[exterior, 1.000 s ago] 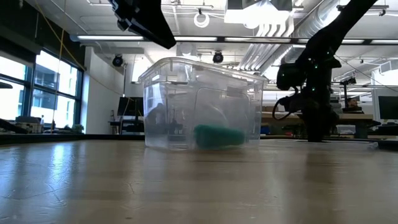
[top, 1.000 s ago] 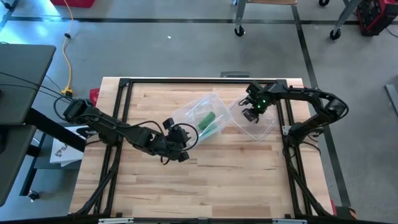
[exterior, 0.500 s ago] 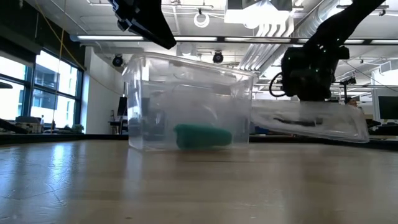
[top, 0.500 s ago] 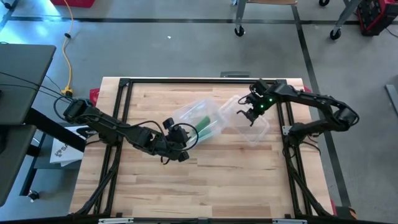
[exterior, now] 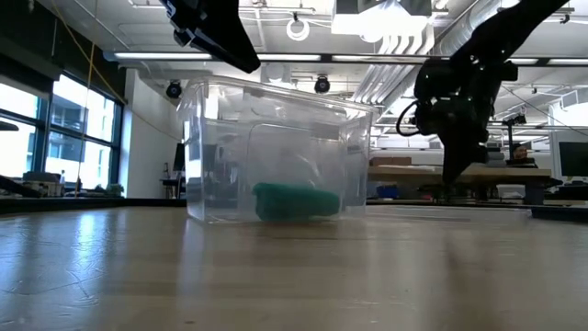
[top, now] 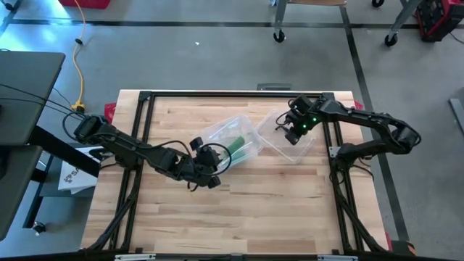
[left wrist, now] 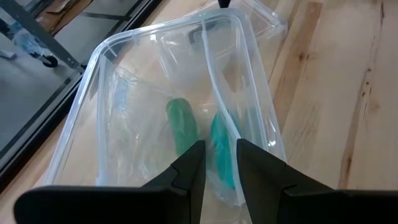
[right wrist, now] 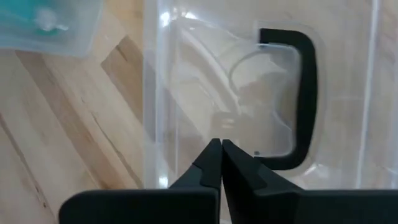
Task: Roll bandage
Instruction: Close the transparent bin
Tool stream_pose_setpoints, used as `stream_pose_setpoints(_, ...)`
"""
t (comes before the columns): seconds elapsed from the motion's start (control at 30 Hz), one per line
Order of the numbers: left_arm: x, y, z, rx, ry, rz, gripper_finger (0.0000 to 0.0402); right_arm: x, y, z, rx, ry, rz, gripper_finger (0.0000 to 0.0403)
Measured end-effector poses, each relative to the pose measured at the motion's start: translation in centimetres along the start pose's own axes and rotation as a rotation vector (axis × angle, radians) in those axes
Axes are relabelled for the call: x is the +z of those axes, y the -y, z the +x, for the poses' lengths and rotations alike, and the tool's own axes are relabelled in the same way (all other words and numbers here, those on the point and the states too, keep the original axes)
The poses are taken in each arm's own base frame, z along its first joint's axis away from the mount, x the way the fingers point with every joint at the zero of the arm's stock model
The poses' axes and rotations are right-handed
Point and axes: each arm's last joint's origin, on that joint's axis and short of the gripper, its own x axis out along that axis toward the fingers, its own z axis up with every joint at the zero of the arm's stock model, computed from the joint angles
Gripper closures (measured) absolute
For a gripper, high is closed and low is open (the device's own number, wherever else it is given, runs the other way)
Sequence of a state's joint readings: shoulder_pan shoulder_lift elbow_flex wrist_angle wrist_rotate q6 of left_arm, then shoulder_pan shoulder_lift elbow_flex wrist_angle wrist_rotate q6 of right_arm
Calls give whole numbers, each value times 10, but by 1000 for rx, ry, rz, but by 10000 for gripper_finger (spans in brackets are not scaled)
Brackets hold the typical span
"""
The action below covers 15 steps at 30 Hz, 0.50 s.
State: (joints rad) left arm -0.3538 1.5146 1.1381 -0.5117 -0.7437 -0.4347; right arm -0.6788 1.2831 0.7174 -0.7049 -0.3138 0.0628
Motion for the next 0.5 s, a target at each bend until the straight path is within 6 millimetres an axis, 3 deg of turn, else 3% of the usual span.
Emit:
stream_pose_setpoints(0.27, 0, 0, 0, 0, 0, 0, 317, 5, 1, 0, -195, 60, 33, 372)
stream_pose_setpoints(0.5, 0, 0, 0, 0, 0, -3, 317, 16, 7, 6, -278, 125, -45, 264)
